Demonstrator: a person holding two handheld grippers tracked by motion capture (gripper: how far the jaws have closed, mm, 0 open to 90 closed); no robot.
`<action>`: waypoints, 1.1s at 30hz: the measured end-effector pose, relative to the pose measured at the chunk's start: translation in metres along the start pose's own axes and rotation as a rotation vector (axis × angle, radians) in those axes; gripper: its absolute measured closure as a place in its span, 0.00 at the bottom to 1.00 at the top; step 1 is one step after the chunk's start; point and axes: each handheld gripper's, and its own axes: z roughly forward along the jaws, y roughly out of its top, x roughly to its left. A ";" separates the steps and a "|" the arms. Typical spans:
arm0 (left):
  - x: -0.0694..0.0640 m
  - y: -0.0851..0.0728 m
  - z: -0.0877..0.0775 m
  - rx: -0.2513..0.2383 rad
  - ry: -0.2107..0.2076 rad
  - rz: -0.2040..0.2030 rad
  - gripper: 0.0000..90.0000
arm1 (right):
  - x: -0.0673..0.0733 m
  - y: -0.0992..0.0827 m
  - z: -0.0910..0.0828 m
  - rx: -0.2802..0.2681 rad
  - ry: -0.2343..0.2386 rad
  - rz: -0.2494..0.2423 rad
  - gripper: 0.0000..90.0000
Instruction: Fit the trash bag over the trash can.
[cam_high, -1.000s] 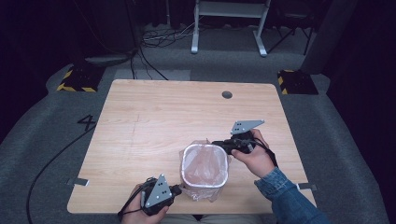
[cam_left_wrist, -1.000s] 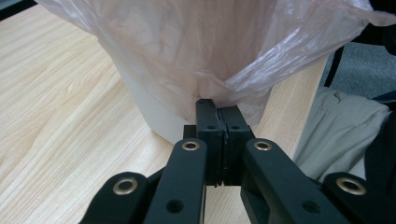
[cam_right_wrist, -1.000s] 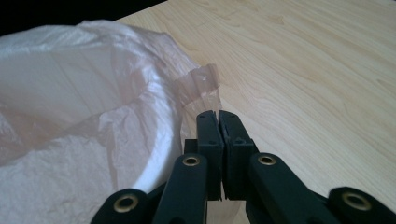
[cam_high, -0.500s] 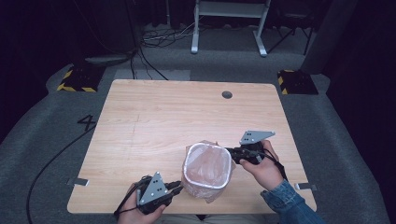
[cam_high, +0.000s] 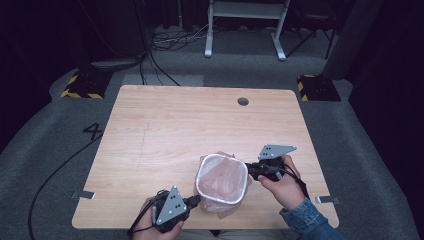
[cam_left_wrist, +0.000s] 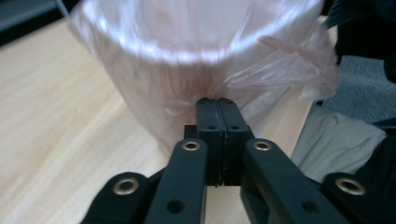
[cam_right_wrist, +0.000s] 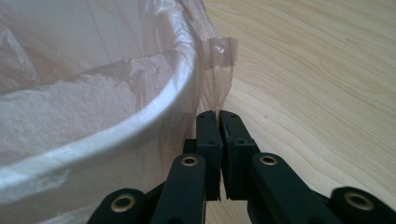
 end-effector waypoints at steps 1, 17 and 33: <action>0.002 -0.002 0.002 0.011 -0.002 -0.012 1.00 | 0.000 -0.001 0.000 0.001 0.001 0.004 0.97; 0.023 -0.023 0.038 0.104 0.047 -0.074 1.00 | 0.003 -0.030 0.005 0.069 0.054 0.064 1.00; 0.027 -0.033 0.034 0.104 0.042 -0.112 0.96 | 0.002 -0.055 0.016 0.063 0.028 0.089 0.81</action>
